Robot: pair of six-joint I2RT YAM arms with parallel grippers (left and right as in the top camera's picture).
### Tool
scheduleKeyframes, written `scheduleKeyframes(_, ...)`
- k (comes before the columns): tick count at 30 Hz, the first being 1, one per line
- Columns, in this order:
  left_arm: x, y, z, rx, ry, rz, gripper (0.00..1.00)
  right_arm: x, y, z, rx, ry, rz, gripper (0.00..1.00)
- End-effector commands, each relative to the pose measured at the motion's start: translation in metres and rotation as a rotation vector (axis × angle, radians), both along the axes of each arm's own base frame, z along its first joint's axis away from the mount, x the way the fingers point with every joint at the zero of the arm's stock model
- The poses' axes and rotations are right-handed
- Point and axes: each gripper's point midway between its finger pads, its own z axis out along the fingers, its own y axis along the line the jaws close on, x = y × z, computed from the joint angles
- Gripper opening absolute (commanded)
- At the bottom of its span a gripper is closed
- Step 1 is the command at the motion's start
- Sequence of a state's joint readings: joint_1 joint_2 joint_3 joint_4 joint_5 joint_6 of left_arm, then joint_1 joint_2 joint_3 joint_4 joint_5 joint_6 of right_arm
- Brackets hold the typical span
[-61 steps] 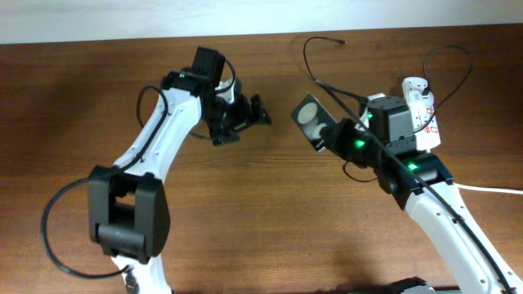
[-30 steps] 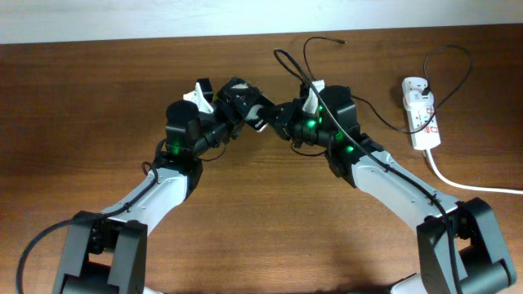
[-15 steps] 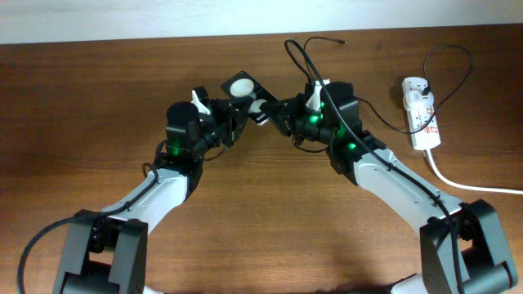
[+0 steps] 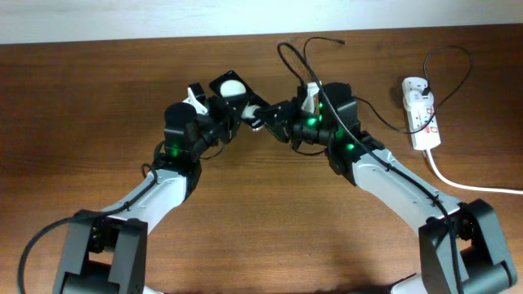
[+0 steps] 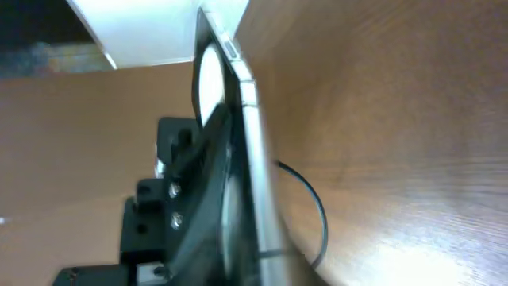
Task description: Plug charger to phone and switch on socket
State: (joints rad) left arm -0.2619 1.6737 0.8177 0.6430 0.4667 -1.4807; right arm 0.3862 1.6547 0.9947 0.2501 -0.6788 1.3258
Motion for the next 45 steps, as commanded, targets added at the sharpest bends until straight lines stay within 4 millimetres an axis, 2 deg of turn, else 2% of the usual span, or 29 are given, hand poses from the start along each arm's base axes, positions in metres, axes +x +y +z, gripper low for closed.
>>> scheduleKeyframes(1, 0.002, -0.001, 0.013, -0.003, -0.029, 0.006, 0.0, -0.017, 0.013, 0.003, -0.019, -0.088, 0.113, 0.74)
scheduleKeyframes(2, 0.002, 0.0, 0.013, -0.005, -0.025, 0.005, 0.0, -0.017, 0.011, 0.007, -0.028, -0.125, 0.127, 0.82)
scheduleKeyframes(3, 0.002, 0.002, 0.013, -0.008, -0.024, -0.003, 0.0, -0.015, 0.004, 0.01, -0.045, -0.162, 0.126, 0.86)
scheduleKeyframes(5, 0.001, 0.013, 0.009, -0.017, 0.004, -0.028, 0.0, -0.011, -0.024, 0.006, -0.128, -0.181, 0.091, 0.86)
scheduleKeyframes(7, -0.002, 0.024, -0.006, -0.016, 0.081, -0.037, 0.0, -0.015, -0.049, -0.004, -0.241, -0.186, 0.07, 0.86)
scheduleKeyframes(11, -0.009, 0.023, -0.01, -0.05, 0.137, -0.077, 0.0, -0.038, -0.082, -0.011, -0.46, -0.196, 0.054, 0.86)
scheduleKeyframes(16, -0.024, 0.011, -0.013, -0.232, 0.354, -0.125, 0.0, -0.086, -0.146, -0.016, -0.785, -0.116, -0.031, 0.91)
scheduleKeyframes(19, -0.035, 0.009, -0.028, -0.265, 0.491, -0.127, 0.0, -0.103, -0.163, -0.026, -0.875, -0.048, -0.03, 0.91)
scheduleKeyframes(21, -0.043, 0.004, -0.028, -0.28, 0.518, -0.173, 0.0, -0.113, -0.174, -0.035, -0.929, 0.009, -0.028, 0.93)
scheduleKeyframes(24, -0.055, -0.003, -0.023, -0.36, 0.617, -0.229, 0.0, -0.12, -0.176, -0.039, -0.939, 0.039, -0.013, 0.93)
scheduleKeyframes(30, -0.063, -0.009, -0.015, -0.365, 0.602, -0.307, 0.0, -0.123, -0.178, -0.041, -0.952, 0.055, -0.01, 0.92)
scheduleKeyframes(32, -0.061, -0.009, -0.01, -0.364, 0.569, -0.316, 0.0, -0.102, -0.177, -0.036, -0.951, -0.009, -0.057, 0.74)
scheduleKeyframes(33, -0.061, -0.009, -0.01, -0.352, 0.551, -0.321, 0.0, -0.089, -0.173, -0.036, -0.941, -0.036, -0.07, 0.7)
scheduleKeyframes(34, -0.062, -0.008, -0.01, -0.337, 0.527, -0.333, 0.0, -0.065, -0.166, -0.038, -0.933, -0.071, -0.082, 0.7)
scheduleKeyframes(36, -0.065, -0.007, -0.008, -0.322, 0.497, -0.365, 0.0, -0.03, -0.158, -0.043, -0.961, -0.11, -0.058, 0.7)
scheduleKeyframes(37, -0.068, -0.008, -0.006, -0.312, 0.478, -0.394, 0.0, 0.008, -0.154, -0.044, -1.025, -0.157, -0.036, 0.7)
scheduleKeyframes(39, -0.069, -0.009, -0.006, -0.31, 0.474, -0.406, 0.0, 0.06, -0.157, -0.041, -1.14, -0.211, -0.056, 0.7)
scheduleKeyframes(40, -0.069, -0.009, -0.006, -0.309, 0.472, -0.407, 0.0, 0.078, -0.156, -0.039, -1.171, -0.239, -0.062, 0.7)
scheduleKeyframes(41, -0.069, -0.009, -0.006, -0.304, 0.464, -0.409, 0.0, 0.114, -0.147, -0.037, -1.193, -0.318, -0.05, 0.7)
scheduleKeyframes(43, -0.07, -0.009, -0.006, -0.304, 0.464, -0.409, 0.0, 0.162, -0.137, -0.051, -1.222, -0.393, -0.062, 0.7)
scheduleKeyframes(45, -0.07, -0.009, -0.005, -0.296, 0.451, -0.419, 0.0, 0.191, -0.135, -0.071, -1.249, -0.418, -0.085, 0.7)
